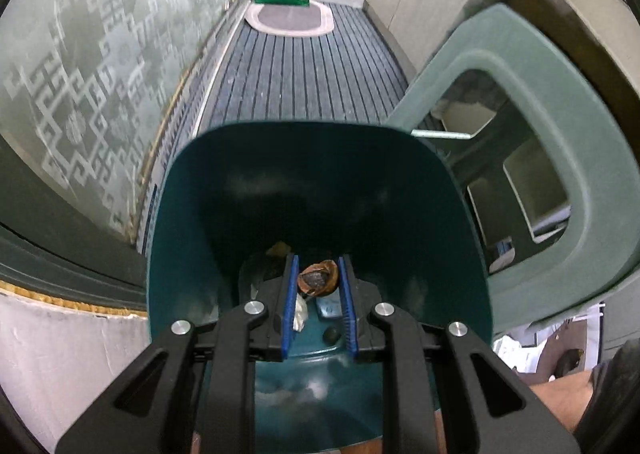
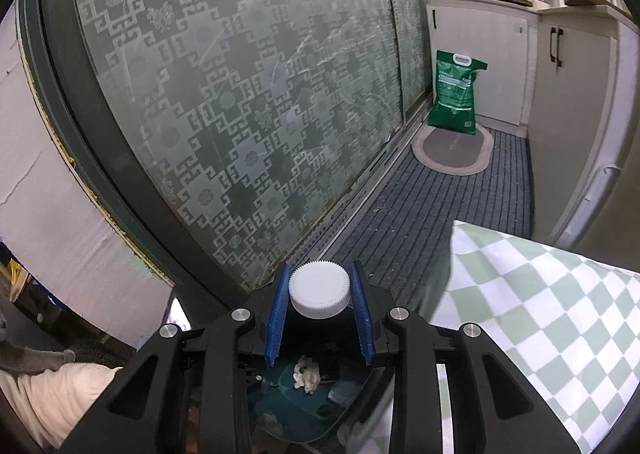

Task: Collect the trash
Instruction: 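Carry the nut shell into the bin with the left gripper while the right tool carries the white cap, then lower the white cap into the bin and open the right gripper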

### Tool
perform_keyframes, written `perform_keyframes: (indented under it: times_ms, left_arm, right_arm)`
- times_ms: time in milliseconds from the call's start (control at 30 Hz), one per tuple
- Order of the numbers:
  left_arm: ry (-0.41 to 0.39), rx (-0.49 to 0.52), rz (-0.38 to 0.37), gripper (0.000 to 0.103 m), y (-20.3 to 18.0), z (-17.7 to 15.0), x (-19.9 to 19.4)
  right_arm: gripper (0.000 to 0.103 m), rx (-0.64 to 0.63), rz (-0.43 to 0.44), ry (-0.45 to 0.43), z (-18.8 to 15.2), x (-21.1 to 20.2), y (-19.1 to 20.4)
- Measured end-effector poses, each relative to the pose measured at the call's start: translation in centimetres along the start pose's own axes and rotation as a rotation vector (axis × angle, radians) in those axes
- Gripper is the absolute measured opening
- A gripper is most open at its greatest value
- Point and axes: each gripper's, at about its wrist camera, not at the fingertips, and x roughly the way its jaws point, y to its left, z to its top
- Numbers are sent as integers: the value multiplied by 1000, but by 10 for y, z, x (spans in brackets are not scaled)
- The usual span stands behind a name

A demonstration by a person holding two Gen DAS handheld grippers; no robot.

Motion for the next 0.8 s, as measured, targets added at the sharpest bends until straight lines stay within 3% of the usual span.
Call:
perform_keyframes:
  times_ms: [133, 333, 800]
  left_arm:
    - [31, 7, 3, 27, 4, -6, 7]
    - [22, 20, 6, 27, 6, -8, 2]
    - [-249, -20, -9, 20, 21, 14, -77]
  right_arm:
    - [31, 7, -3, 44, -2, 18, 4]
    - [31, -3, -6, 117, -14, 50, 13]
    - [31, -44, -16, 276, -53, 120, 33]
